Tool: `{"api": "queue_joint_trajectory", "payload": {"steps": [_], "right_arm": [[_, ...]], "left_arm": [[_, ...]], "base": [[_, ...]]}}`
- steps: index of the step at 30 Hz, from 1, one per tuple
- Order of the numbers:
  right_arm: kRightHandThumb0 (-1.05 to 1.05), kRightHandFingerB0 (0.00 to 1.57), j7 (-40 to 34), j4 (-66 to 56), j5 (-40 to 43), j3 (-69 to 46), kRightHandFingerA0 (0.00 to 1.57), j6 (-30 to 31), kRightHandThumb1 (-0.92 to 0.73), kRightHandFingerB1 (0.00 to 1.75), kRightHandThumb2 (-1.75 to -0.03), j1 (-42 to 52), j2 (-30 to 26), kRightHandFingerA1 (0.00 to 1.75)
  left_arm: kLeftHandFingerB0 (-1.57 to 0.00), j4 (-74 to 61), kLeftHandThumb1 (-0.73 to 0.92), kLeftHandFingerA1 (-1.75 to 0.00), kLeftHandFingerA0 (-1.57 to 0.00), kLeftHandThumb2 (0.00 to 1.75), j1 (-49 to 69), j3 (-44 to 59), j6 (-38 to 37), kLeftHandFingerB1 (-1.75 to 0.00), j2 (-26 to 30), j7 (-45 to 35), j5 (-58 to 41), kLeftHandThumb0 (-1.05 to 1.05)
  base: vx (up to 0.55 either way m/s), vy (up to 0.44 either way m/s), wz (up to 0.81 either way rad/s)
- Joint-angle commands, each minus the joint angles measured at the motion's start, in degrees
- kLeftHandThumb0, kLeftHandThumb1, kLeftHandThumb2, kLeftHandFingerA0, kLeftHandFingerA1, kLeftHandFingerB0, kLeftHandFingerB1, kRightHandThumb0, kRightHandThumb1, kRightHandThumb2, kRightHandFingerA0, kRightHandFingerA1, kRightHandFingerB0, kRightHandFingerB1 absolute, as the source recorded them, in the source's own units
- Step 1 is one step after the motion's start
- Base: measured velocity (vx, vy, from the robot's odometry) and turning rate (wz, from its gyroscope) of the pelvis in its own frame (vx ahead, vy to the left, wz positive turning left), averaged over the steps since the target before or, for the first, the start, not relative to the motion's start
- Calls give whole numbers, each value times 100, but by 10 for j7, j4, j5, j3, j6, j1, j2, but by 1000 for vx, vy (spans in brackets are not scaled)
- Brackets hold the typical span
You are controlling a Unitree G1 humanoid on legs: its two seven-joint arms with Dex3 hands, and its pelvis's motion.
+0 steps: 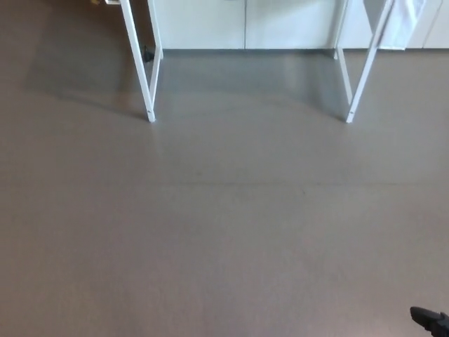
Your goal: The robot walk towards a table in front and uses its left hand to pickup a tennis ball on the left side and put it in a container on the right hand side
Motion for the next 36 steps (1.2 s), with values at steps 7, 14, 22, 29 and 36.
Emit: {"api": "queue_joint_trajectory", "payload": {"steps": [7, 14, 22, 29, 36], "right_arm": [[-26, 30, -9, 5, -4, 11, 57, 1, -63, 37, -58, -5, -4, 52], [-24, 30, -14, 12, -5, 17, 58, -4, -63, 38, -58, 1, -3, 51], [-26, 30, -22, 8, -9, 25, 60, 9, -63, 37, -59, -2, -2, 52], [-30, 30, -27, 1, -12, 30, 61, 9, -63, 39, -62, 6, -1, 55], [-26, 31, -26, 7, -13, 31, 59, -5, -64, 38, -58, 17, -1, 54]], "left_arm": [[-16, 28, 39, -55, -24, 87, -8, 2, -26, -49, 14, 2, -5, -10], [-19, 35, 39, -57, -26, 87, -2, -1, -36, -50, 15, 8, -3, -6], [-19, 25, 38, -57, -27, 86, 5, 0, -30, -50, 14, 9, -8, -5], [-32, 15, 50, -45, -43, 55, 12, -4, -38, -31, 14, 11, -4, -11], [-32, 0, 51, -44, -36, 56, 23, -11, -28, -32, 16, 8, 0, -15]], "base": [[281, 57, -14], [370, 211, -23], [338, 75, 9], [424, -73, 20], [351, -36, -12]]}}
